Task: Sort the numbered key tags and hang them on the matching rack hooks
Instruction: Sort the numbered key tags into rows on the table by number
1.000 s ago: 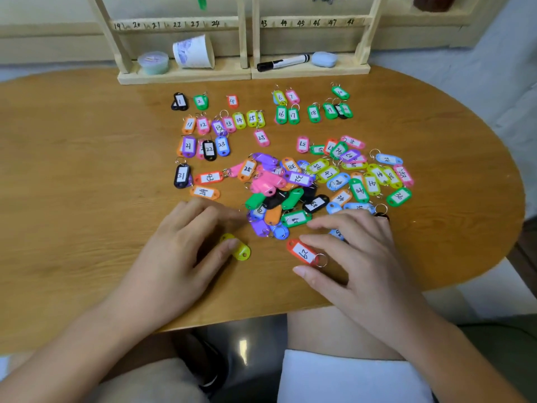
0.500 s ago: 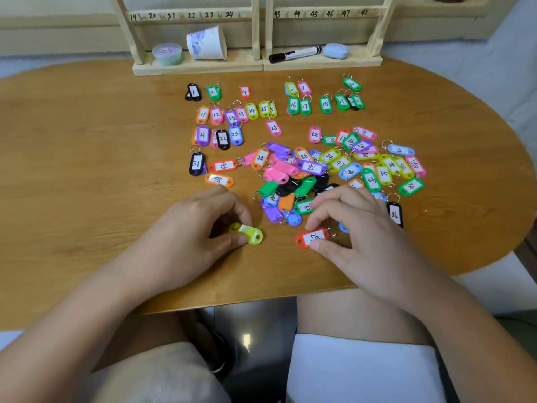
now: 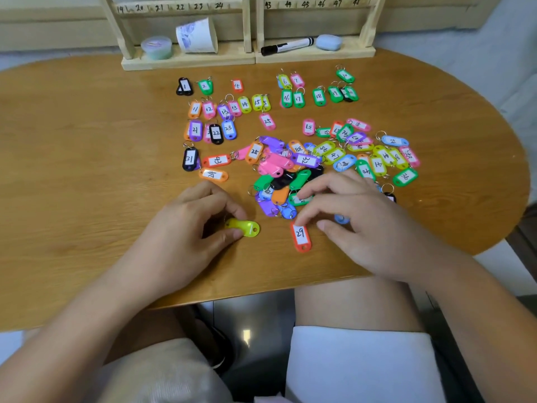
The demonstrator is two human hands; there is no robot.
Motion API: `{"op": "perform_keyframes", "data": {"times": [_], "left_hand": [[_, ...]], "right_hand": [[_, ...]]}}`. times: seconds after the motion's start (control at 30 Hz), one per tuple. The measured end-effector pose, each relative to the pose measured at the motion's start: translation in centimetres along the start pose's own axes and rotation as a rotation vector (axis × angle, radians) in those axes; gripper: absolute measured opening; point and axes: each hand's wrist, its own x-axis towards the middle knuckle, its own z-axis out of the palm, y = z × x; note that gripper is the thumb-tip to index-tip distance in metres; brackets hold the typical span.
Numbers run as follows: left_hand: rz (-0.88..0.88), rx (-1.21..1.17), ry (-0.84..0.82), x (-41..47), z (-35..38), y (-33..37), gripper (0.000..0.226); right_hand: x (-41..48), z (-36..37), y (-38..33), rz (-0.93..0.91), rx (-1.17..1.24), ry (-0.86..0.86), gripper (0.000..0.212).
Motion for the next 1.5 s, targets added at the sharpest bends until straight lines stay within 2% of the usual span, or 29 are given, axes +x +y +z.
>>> {"op": "perform_keyframes", "data": {"times": [0.13,0.33,0.5,0.63,0.7,0.87,1.03,1.2,1.37,1.5], "left_hand": [[-0.009,-0.049,-0.003,0.3,-0.1,0.4,0.022],[0.019,-0.101,-0.020,-0.4,-0.5,0.5,0.035],[-0.069,-0.046,0.081,-1.1,-0.8,-0.3,0.046],[-0.061,-0.032,0.120,-1.2,0.0,0.2,0.028],[-0.057,-0.017,0.106,-1.2,0.3,0.5,0.029],[-0.065,0.010,0.046,-0.7,0.6,0.9,0.034],[-0.165,0.017,-0.062,0.7,-0.2,1.8,0.028],[-0.283,0.032,-0.188,2.7,-1.2,2.3,0.023],[-0.321,0.118,-0.282,4.2,-1.9,2.3,0.024],[-0.296,0.123,-0.265,4.5,-2.2,2.1,0.030]], "right_hand": [[-0.8,0.2,0.2,0.071,0.028,0.180,0.028],[-1.7,2.8,-0.9,0.102,0.050,0.240,0.018],[-1.6,3.7,-1.2,0.152,0.033,0.321,0.010],[-1.3,4.1,-1.9,0.144,-0.008,0.328,0.009],[-1.3,4.2,-2.1,0.159,-0.036,0.333,0.015],[-1.9,4.1,-2.4,0.195,-0.114,0.292,0.028],[-1.8,3.3,-3.0,0.256,-0.154,0.250,0.023],[-0.8,2.0,-3.0,0.338,-0.057,0.129,0.024],[0.2,1.2,-2.9,0.330,0.047,0.058,0.018],[0.6,1.3,-2.8,0.310,0.085,0.061,0.012]]}}
